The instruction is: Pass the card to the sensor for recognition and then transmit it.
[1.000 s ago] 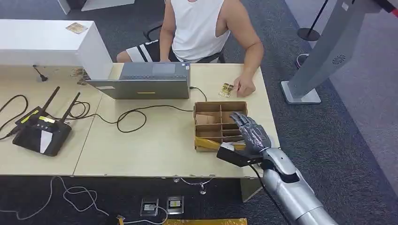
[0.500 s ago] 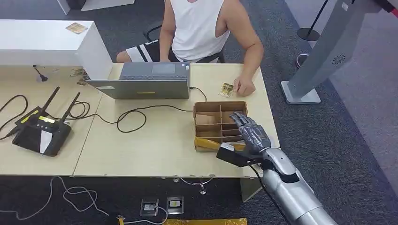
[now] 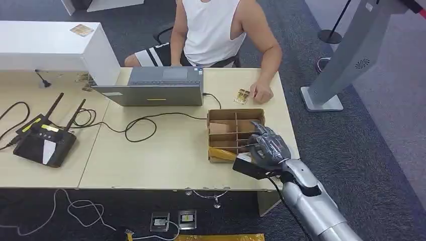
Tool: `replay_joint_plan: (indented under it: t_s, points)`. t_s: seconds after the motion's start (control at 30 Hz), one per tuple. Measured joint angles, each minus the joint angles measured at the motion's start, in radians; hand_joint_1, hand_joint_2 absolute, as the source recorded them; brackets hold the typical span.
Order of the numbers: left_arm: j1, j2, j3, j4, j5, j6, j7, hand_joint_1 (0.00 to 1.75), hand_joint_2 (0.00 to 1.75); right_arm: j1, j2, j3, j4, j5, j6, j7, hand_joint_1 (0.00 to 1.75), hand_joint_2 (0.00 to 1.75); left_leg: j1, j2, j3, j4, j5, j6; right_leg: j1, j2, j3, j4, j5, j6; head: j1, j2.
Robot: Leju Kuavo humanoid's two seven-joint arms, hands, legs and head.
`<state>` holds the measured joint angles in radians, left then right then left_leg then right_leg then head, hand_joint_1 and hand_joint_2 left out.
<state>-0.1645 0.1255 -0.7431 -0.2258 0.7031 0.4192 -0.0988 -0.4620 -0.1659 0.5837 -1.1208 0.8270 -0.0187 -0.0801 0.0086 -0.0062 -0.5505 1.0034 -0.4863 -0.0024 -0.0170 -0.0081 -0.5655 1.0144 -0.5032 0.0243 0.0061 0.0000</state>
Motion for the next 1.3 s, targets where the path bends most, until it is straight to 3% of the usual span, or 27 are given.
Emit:
replay_joint_plan:
  t_s: [0.57, 1.03, 1.17, 1.3]
  points:
    - [0.001, 0.0, 0.0, 0.0, 0.003, 0.003, 0.0, 0.0, 1.75, 0.0, -0.002, 0.0, 0.0, -0.001, 0.028, 0.005, 1.75, 1.75, 0.0, 0.001, 0.0, 0.0, 0.0, 0.0, 0.0, 0.0, 0.0, 0.0, 0.0, 0.0, 0.0, 0.0]
    - [0.003, -0.002, 0.0, 0.0, 0.003, 0.008, 0.0, 0.0, 1.75, -0.009, -0.002, -0.001, -0.001, -0.005, -0.021, 0.0, 1.75, 1.75, 0.0, 0.001, 0.0, 0.0, 0.0, 0.0, 0.0, 0.0, 0.001, 0.0, 0.0, 0.0, 0.0, 0.0]
    - [0.003, -0.002, 0.0, 0.0, -0.001, 0.011, -0.007, 0.0, 1.75, -0.088, -0.006, -0.026, -0.019, 0.001, -0.096, -0.014, 1.75, 1.75, 0.0, 0.003, 0.0, 0.0, 0.0, 0.0, 0.0, 0.003, 0.0, 0.0, 0.001, -0.001, 0.0, 0.0]
    - [0.003, -0.002, 0.0, 0.0, -0.007, 0.012, -0.009, 0.0, 1.75, -0.208, -0.024, -0.076, -0.059, -0.002, -0.104, -0.032, 1.75, 1.75, 0.0, 0.003, 0.001, 0.001, 0.001, 0.0, 0.0, 0.003, 0.0, 0.0, 0.002, 0.0, 0.0, 0.0]
